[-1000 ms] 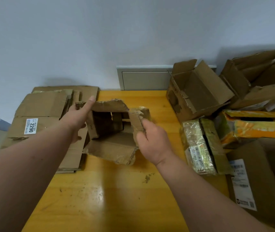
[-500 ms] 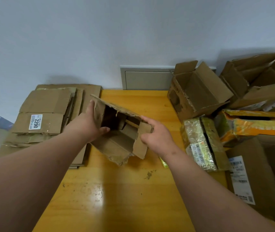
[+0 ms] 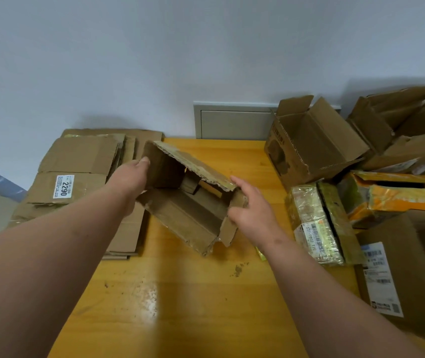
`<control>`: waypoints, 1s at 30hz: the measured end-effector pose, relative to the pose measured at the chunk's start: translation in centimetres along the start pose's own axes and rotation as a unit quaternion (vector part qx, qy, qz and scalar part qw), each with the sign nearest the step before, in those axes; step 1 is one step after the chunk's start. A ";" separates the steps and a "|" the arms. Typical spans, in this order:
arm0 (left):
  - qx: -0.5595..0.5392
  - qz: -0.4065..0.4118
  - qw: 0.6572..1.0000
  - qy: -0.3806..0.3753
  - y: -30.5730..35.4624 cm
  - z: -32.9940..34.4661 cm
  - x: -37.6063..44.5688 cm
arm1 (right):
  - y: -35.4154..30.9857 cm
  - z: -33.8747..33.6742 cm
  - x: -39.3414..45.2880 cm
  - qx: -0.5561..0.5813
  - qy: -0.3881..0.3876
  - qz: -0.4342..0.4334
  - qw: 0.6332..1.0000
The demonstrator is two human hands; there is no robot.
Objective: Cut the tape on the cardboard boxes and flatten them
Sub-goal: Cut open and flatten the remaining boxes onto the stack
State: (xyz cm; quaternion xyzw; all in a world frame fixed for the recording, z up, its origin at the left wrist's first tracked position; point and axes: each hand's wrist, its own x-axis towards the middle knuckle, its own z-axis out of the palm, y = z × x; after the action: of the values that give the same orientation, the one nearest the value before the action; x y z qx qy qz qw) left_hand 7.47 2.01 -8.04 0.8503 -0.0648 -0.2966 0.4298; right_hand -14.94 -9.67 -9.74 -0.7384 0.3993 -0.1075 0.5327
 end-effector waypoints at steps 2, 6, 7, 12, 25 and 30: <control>-0.019 0.001 1.000 -0.004 0.7 0.0 -0.1 | 0.3 0.8 -0.8 -0.039 -0.005 -0.025 0.999; -0.103 -0.034 0.994 -0.033 1.1 -0.1 -0.5 | 1.2 2.6 -2.0 -0.141 -0.018 -0.058 0.988; -0.117 -0.046 0.991 -0.034 0.9 -0.3 -0.4 | 1.5 3.1 -2.3 -0.176 -0.020 -0.073 0.981; -0.153 -0.056 0.984 -0.072 -0.4 -0.2 0.0 | 1.3 5.3 -2.8 -0.256 -0.017 -0.123 0.959; -0.025 -0.001 0.999 -0.023 -2.1 1.1 2.5 | 2.2 4.0 1.6 -0.165 0.048 0.131 0.976; 0.143 0.063 0.987 -0.022 -1.8 1.6 2.8 | 4.0 3.9 2.5 0.023 -0.082 0.212 0.974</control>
State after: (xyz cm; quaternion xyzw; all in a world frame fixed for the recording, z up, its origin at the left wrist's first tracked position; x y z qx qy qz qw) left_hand 8.59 1.03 -11.43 0.8906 -0.1694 -0.2751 0.3201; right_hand -12.88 -9.14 -15.50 -0.6309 0.4991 0.0597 0.5910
